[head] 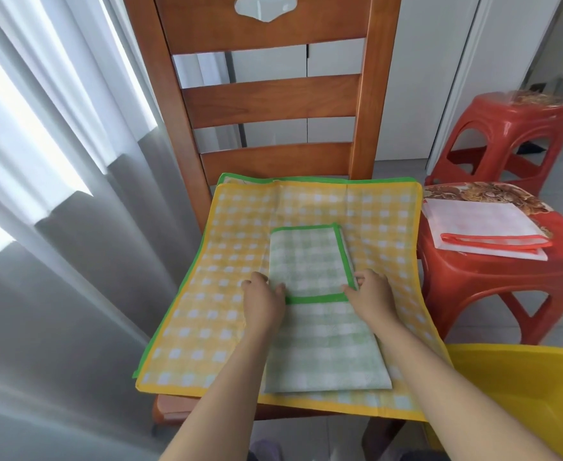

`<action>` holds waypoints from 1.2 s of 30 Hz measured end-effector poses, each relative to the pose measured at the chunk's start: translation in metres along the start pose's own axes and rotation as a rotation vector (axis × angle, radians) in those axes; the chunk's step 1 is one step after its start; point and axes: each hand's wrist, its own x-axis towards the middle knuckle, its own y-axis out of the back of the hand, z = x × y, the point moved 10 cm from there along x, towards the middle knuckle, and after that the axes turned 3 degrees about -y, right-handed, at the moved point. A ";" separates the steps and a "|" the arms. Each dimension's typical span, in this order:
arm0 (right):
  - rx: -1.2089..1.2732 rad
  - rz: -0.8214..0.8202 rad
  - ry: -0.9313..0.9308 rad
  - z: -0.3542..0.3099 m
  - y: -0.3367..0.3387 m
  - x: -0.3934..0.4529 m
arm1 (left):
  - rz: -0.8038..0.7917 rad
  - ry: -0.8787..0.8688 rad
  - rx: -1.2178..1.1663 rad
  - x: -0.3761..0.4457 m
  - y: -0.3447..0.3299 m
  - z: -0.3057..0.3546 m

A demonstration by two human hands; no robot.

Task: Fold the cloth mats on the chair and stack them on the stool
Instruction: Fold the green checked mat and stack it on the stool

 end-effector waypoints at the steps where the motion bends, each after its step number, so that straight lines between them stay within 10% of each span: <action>1: 0.008 0.017 -0.017 0.001 0.001 0.003 | 0.006 0.020 -0.001 0.004 0.000 -0.003; 21: 0.955 -0.254 -0.325 0.017 -0.009 0.003 | -0.162 0.265 -0.857 0.004 -0.005 -0.021; 30: 0.939 -0.331 -0.307 0.014 0.000 -0.004 | -0.246 0.194 -0.712 -0.004 0.008 -0.020; 36: 0.470 -0.382 -0.087 0.006 0.003 -0.006 | -0.348 -0.122 -0.274 -0.014 0.007 -0.009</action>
